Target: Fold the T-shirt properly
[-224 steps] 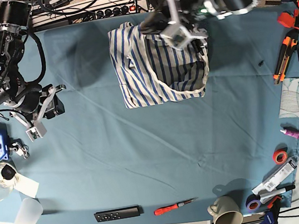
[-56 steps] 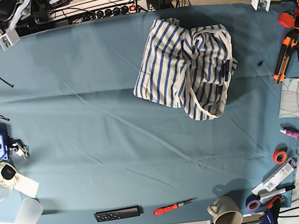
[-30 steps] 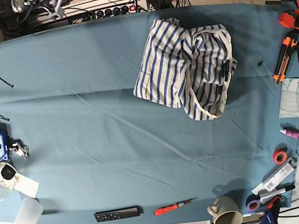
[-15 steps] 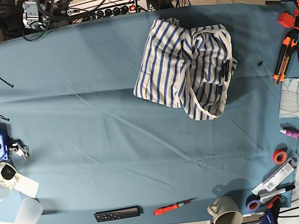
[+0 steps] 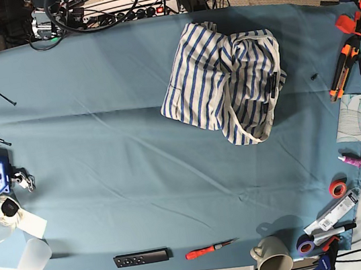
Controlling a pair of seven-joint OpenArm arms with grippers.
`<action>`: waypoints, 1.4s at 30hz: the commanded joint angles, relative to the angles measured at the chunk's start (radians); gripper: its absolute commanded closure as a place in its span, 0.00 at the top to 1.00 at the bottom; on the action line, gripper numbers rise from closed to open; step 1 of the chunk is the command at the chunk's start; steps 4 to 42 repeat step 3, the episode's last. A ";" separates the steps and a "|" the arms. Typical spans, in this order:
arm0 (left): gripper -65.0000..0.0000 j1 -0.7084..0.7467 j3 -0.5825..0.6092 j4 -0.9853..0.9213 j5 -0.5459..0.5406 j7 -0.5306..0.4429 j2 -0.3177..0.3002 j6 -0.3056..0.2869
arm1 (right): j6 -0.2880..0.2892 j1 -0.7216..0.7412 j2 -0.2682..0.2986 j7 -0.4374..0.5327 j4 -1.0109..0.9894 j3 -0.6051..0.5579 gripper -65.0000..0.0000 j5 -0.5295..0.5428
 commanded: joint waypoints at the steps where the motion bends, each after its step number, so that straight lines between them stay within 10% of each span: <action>1: 0.00 0.010 -0.002 0.005 0.000 0.005 -0.005 -0.003 | -0.002 0.003 0.013 -0.002 0.006 0.002 0.29 0.011; 42: 0.00 0.010 -0.002 0.005 0.000 0.005 -0.006 -0.003 | -0.002 0.003 0.014 -0.001 0.006 0.002 0.29 0.021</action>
